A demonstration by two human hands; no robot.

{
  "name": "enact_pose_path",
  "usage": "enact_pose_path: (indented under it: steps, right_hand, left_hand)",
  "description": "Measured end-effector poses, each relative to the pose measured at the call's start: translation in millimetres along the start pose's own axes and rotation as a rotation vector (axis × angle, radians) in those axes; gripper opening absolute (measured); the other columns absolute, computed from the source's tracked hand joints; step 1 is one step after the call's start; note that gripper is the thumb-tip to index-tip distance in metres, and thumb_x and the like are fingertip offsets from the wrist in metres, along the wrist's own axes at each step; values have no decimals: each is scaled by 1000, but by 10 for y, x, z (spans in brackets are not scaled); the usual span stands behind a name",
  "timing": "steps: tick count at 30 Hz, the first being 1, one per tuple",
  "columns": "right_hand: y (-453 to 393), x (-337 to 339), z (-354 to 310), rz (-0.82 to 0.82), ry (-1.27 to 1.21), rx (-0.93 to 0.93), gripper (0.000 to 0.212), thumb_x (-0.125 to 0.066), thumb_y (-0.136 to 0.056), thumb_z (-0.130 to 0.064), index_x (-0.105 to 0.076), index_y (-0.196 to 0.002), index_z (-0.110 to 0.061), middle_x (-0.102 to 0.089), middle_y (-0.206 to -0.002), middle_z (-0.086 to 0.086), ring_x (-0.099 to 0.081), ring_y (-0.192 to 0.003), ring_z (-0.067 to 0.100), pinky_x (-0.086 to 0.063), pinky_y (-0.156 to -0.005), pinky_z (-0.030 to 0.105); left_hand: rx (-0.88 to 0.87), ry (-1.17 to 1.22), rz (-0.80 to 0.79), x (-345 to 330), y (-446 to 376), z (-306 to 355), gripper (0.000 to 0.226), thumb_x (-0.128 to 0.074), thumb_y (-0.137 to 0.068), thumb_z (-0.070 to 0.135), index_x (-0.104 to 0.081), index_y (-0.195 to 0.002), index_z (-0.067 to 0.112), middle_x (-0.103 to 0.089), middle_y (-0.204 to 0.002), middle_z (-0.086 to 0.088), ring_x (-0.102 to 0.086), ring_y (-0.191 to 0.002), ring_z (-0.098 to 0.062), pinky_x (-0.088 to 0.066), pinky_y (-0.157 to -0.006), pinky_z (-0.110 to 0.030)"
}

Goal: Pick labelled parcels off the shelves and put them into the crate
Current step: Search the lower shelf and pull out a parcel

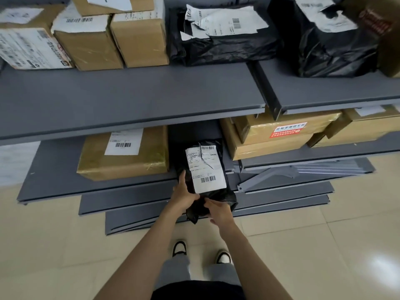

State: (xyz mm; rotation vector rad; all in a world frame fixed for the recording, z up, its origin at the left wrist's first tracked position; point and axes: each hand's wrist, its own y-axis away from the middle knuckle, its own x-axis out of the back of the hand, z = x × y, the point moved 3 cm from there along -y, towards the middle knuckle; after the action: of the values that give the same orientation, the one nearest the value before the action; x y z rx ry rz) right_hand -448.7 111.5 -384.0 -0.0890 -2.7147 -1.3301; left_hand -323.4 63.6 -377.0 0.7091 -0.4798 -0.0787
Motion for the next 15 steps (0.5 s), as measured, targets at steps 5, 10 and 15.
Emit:
enact_pose_path:
  steps: [5,10,15]
  right_hand:
    - [60,120,-74,-103,-3,45,36,-56,-90,-14,-61,-126,-13,-64,-101,5,-59,-88,14,-39,-65,14]
    - [103,297,-53,-158,8,9,27,-56,-89,-16,-68,-112,-24,-63,-90,0,-56,-81,11,-38,-67,22]
    - [61,599,-15,181,-192,198,30,-65,-83,-7,-65,-109,-21,-60,-113,8,-59,-100,22,-48,-82,28]
  left_hand:
    - [40,315,44,6,-30,-36,106,-68,-79,-2,3,-148,35,-23,-154,-4,-27,-138,-24,-34,-100,-35]
    - [134,429,17,-14,-15,-92,86,-69,-80,2,-20,-145,29,-43,-142,0,-43,-125,-25,-43,-92,-47]
    - [130,554,-54,-56,104,-92,81,-63,-83,-4,-24,-141,37,-50,-132,0,-51,-108,-22,-52,-69,-40]
